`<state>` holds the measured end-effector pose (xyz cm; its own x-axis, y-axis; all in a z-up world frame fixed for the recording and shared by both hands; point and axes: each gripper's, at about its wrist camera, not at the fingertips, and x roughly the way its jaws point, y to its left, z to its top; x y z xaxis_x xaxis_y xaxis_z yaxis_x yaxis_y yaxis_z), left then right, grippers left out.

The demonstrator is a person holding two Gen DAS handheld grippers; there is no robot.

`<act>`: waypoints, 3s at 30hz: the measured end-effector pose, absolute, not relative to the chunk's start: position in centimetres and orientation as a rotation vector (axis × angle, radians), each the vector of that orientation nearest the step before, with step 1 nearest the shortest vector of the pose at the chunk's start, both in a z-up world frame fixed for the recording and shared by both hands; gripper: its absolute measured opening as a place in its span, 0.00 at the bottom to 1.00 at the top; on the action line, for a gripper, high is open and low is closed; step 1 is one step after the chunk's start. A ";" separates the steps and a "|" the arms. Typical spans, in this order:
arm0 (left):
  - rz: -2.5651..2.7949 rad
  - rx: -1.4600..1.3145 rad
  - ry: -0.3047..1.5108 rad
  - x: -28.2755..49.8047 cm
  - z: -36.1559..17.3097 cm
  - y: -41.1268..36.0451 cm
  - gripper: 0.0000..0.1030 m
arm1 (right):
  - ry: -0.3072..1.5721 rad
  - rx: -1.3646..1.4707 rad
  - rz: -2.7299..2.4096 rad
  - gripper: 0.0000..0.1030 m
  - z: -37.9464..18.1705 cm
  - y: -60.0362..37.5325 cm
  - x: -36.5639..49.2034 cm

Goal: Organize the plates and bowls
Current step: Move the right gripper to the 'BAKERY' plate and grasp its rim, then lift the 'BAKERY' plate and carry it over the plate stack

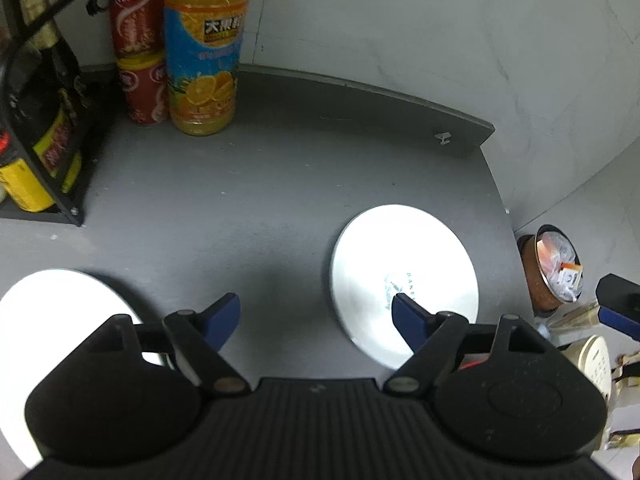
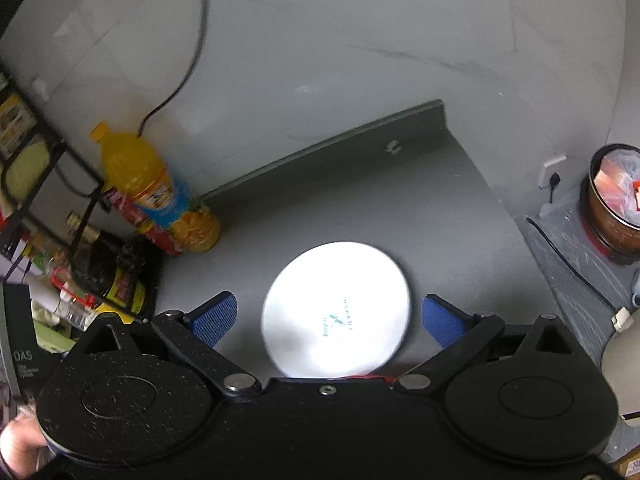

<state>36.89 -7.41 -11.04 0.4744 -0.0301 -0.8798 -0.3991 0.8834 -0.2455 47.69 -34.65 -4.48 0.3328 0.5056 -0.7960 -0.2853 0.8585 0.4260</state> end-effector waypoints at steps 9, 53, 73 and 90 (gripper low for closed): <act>0.266 -0.546 1.086 39.2 -13.7 -7.0 0.79 | 1.246 0.215 0.511 0.88 -8.2 -36.0 51.5; 0.264 -0.732 1.131 41.8 -20.7 -7.8 0.12 | 1.415 0.075 0.763 0.11 -19.0 -31.5 55.2; 0.147 -0.725 1.001 41.2 -13.5 -6.7 0.11 | 1.230 0.061 0.721 0.11 -10.1 -32.0 53.5; 0.104 -0.700 0.940 35.0 -8.8 0.0 0.11 | 1.146 0.162 0.691 0.11 -5.0 -28.1 47.0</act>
